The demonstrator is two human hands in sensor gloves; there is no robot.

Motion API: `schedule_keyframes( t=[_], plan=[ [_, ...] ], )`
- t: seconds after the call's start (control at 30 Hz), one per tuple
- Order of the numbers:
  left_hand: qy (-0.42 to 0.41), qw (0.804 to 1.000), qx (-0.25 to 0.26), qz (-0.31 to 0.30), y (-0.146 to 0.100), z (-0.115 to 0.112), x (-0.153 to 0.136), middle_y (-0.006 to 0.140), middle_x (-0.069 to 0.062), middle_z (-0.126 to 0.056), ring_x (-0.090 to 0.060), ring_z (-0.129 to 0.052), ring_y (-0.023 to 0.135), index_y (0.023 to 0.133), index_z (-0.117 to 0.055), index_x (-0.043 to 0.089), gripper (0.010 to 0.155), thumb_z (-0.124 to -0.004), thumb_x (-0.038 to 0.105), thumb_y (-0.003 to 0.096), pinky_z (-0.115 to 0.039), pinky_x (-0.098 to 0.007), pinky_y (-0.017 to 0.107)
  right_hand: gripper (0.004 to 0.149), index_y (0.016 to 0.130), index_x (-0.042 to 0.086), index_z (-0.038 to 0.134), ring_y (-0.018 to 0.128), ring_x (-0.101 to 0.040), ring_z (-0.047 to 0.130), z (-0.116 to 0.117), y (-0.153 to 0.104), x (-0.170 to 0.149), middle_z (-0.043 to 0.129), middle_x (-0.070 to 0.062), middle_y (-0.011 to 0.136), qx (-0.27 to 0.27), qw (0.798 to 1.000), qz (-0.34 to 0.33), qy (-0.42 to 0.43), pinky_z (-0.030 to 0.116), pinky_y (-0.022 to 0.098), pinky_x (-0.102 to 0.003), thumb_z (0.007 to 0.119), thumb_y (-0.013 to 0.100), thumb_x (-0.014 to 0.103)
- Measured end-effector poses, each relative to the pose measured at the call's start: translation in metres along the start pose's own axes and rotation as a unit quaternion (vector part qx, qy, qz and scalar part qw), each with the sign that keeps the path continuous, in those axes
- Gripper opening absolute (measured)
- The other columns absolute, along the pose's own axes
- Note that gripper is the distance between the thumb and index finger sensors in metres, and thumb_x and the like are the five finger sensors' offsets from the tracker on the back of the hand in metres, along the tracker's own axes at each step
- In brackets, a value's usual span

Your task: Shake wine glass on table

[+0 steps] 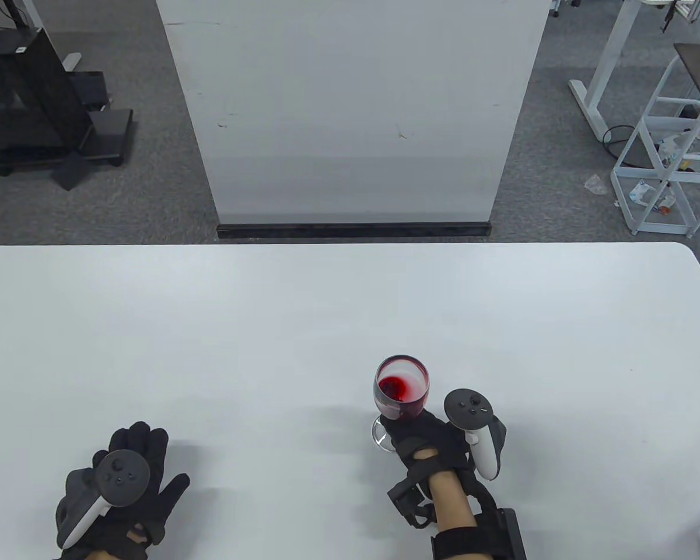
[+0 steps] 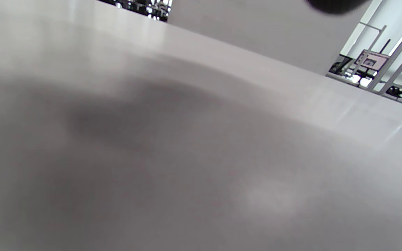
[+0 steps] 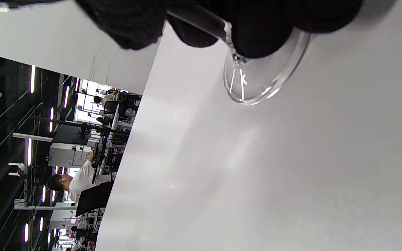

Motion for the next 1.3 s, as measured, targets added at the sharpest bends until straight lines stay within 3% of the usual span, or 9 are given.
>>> schedule_keyframes(
  t=[0.13, 0.23, 0.33, 0.5, 0.6, 0.77, 1.03, 1.13, 1.3],
  plan=[
    [-0.002, 1.0, -0.001, 0.0, 0.0002, -0.0001, -0.0003, 0.113, 0.008, 0.006, -0.022, 0.011, 0.103, 0.104, -0.01, 0.038, 0.08, -0.053, 0.066, 0.0429, 0.005, -0.045, 0.073, 0.059, 0.103, 0.019, 0.052, 0.077, -0.024, 0.073, 0.0028, 0.0006, -0.0036, 0.043, -0.009, 0.112, -0.016, 1.0, 0.002, 0.016, 0.071, 0.052, -0.043, 0.073, 0.053, 0.042],
    [-0.001, 1.0, -0.001, 0.0, 0.0001, -0.0003, -0.0003, 0.113, 0.007, 0.006, -0.022, 0.011, 0.103, 0.104, -0.01, 0.038, 0.08, -0.053, 0.066, 0.0428, 0.005, -0.045, 0.073, 0.056, 0.097, 0.015, 0.064, 0.071, -0.028, 0.078, -0.0014, -0.0009, 0.0012, 0.055, -0.01, 0.109, -0.004, 1.0, 0.005, -0.007, 0.074, 0.046, -0.044, 0.078, 0.051, 0.043],
    [-0.003, 1.0, 0.0, -0.001, 0.0001, -0.0002, -0.0006, 0.113, 0.008, 0.006, -0.022, 0.011, 0.103, 0.104, -0.01, 0.038, 0.08, -0.053, 0.066, 0.0428, 0.005, -0.045, 0.073, 0.056, 0.1, 0.017, 0.057, 0.073, -0.026, 0.076, -0.0015, -0.0004, -0.0026, 0.05, -0.01, 0.11, -0.038, 0.999, 0.003, -0.005, 0.073, 0.049, -0.042, 0.074, 0.053, 0.043],
    [-0.002, 1.0, -0.001, -0.001, -0.0003, -0.0002, -0.0003, 0.113, 0.007, 0.006, -0.022, 0.011, 0.103, 0.104, -0.01, 0.038, 0.08, -0.053, 0.066, 0.0428, 0.005, -0.045, 0.073, 0.055, 0.098, 0.016, 0.063, 0.071, -0.028, 0.077, -0.0009, -0.0003, 0.0006, 0.054, -0.01, 0.109, -0.011, 1.0, 0.006, -0.015, 0.074, 0.047, -0.043, 0.077, 0.052, 0.042],
    [-0.003, 1.0, 0.0, -0.001, -0.0005, 0.0002, -0.0006, 0.113, 0.008, 0.006, -0.022, 0.011, 0.103, 0.104, -0.01, 0.038, 0.08, -0.053, 0.066, 0.0429, 0.004, -0.046, 0.073, 0.057, 0.102, 0.018, 0.053, 0.074, -0.023, 0.075, 0.0001, -0.0003, -0.0031, 0.046, -0.009, 0.111, -0.048, 0.999, 0.009, -0.013, 0.073, 0.05, -0.041, 0.073, 0.053, 0.042],
    [-0.003, 1.0, -0.002, -0.001, -0.0005, -0.0001, -0.0003, 0.113, 0.007, 0.006, -0.022, 0.011, 0.103, 0.104, -0.01, 0.038, 0.08, -0.053, 0.066, 0.0429, 0.004, -0.046, 0.073, 0.055, 0.097, 0.015, 0.063, 0.07, -0.028, 0.078, 0.0007, -0.0005, 0.002, 0.054, -0.01, 0.109, -0.007, 1.0, 0.006, -0.025, 0.074, 0.045, -0.042, 0.077, 0.052, 0.043],
    [-0.003, 1.0, -0.001, 0.0, -0.0007, 0.0001, -0.0004, 0.113, 0.007, 0.006, -0.022, 0.011, 0.103, 0.104, -0.01, 0.038, 0.08, -0.053, 0.066, 0.0428, 0.004, -0.046, 0.073, 0.055, 0.097, 0.015, 0.063, 0.07, -0.028, 0.079, 0.0009, -0.0005, 0.0027, 0.054, -0.01, 0.109, -0.007, 0.999, 0.006, -0.039, 0.075, 0.044, -0.041, 0.077, 0.052, 0.043],
    [-0.004, 1.0, -0.001, -0.001, -0.0007, 0.0001, -0.0005, 0.113, 0.007, 0.006, -0.022, 0.011, 0.103, 0.104, -0.01, 0.038, 0.08, -0.052, 0.066, 0.0428, 0.004, -0.046, 0.073, 0.058, 0.102, 0.018, 0.053, 0.073, -0.022, 0.076, 0.0028, -0.0009, -0.0026, 0.045, -0.008, 0.111, -0.054, 0.998, 0.008, -0.028, 0.074, 0.047, -0.04, 0.074, 0.053, 0.042],
    [-0.004, 1.0, -0.002, -0.001, -0.0007, -0.0001, -0.0004, 0.113, 0.007, 0.006, -0.022, 0.011, 0.103, 0.104, -0.01, 0.038, 0.08, -0.053, 0.066, 0.0429, 0.004, -0.046, 0.073, 0.055, 0.097, 0.015, 0.063, 0.07, -0.028, 0.079, -0.0009, 0.0001, 0.0018, 0.053, -0.009, 0.109, 0.005, 0.999, 0.011, -0.034, 0.075, 0.044, -0.042, 0.078, 0.052, 0.042]
  ],
)
Point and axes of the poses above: the tracker on the back of each hand, its own x axis roughly to the thumb side, its own y axis roughly from the wrist to the fingertips, z = x × y, the point moved 2 cm from there along y, roughly from the wrist to the fingertips
